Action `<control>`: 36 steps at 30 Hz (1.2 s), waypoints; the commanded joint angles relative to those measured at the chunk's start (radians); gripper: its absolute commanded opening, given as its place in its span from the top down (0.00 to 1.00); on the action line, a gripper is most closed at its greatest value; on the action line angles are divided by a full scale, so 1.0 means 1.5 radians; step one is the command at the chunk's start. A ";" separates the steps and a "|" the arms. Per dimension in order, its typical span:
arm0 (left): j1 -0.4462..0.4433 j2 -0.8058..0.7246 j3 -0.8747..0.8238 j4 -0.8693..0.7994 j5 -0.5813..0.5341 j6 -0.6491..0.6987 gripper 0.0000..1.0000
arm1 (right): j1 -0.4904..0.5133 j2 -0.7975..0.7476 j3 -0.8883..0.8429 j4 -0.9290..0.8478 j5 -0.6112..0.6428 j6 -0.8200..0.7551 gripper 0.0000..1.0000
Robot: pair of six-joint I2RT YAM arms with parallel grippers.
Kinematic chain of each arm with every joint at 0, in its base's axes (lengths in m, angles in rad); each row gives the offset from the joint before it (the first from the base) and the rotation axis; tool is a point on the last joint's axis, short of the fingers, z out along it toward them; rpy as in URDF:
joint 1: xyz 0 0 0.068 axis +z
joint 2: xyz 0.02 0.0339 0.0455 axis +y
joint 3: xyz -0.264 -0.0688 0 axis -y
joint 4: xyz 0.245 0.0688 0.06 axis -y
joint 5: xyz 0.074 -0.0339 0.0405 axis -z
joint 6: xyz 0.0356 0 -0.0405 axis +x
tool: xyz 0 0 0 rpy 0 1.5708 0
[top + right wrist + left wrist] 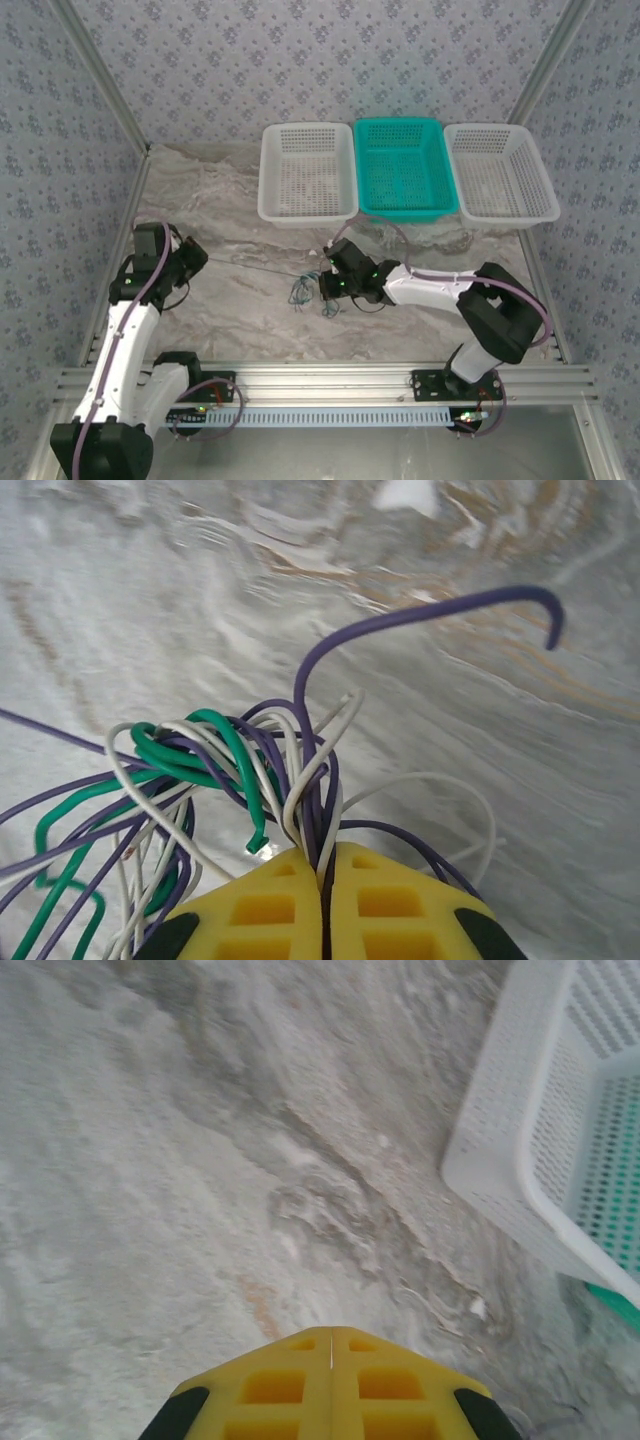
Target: Untangle the cables
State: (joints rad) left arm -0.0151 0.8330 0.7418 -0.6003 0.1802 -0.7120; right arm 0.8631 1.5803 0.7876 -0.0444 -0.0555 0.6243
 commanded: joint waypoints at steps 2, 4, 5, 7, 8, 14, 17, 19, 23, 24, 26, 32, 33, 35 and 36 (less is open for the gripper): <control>0.011 0.015 -0.026 0.114 0.041 0.036 1.00 | -0.014 0.022 -0.037 -0.135 0.057 0.030 0.86; 0.007 0.023 -0.034 0.112 0.036 0.047 1.00 | -0.015 0.007 -0.045 -0.137 0.063 0.031 0.73; 0.006 0.026 -0.037 0.110 0.031 0.048 1.00 | -0.016 -0.007 -0.051 -0.140 0.071 0.031 0.66; 0.004 0.027 -0.039 0.103 0.019 0.051 1.00 | -0.018 -0.037 -0.059 -0.150 0.088 0.034 0.61; 0.003 0.027 -0.038 0.102 0.018 0.053 1.00 | -0.019 -0.056 -0.061 -0.152 0.091 0.034 0.60; -0.058 0.054 -0.034 0.153 0.067 0.066 1.00 | 0.022 -0.158 -0.027 -0.107 0.100 -0.112 0.45; -0.118 0.083 -0.016 0.151 0.038 0.079 1.00 | 0.054 -0.165 0.002 -0.064 0.112 -0.205 0.27; -0.146 0.094 -0.010 0.156 0.021 0.078 1.00 | 0.064 -0.155 0.018 -0.020 0.106 -0.242 0.17; -0.180 0.105 0.007 0.176 0.030 0.074 1.00 | 0.067 -0.109 0.059 0.072 0.052 -0.313 0.11; -0.188 0.106 0.013 0.180 0.032 0.075 1.00 | 0.068 -0.094 0.064 0.101 0.051 -0.326 0.11; -0.201 0.106 0.030 0.185 0.032 0.076 1.00 | 0.067 -0.043 0.082 0.156 0.070 -0.360 0.12; -0.209 0.120 0.060 0.180 0.028 0.087 1.00 | 0.064 0.086 0.129 0.272 0.127 -0.427 0.30; -0.209 0.123 0.062 0.179 0.025 0.085 1.00 | 0.064 0.101 0.134 0.273 0.128 -0.431 0.37; -0.212 0.128 0.062 0.180 0.019 0.084 1.00 | 0.064 0.118 0.145 0.264 0.125 -0.431 0.72; -0.212 0.129 0.062 0.181 0.015 0.083 1.00 | 0.064 0.117 0.143 0.262 0.126 -0.428 0.90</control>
State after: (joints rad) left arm -0.3241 1.0164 0.8085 -0.3382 0.2237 -0.6090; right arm 0.9607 1.7466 0.9657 0.2928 0.1097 0.0250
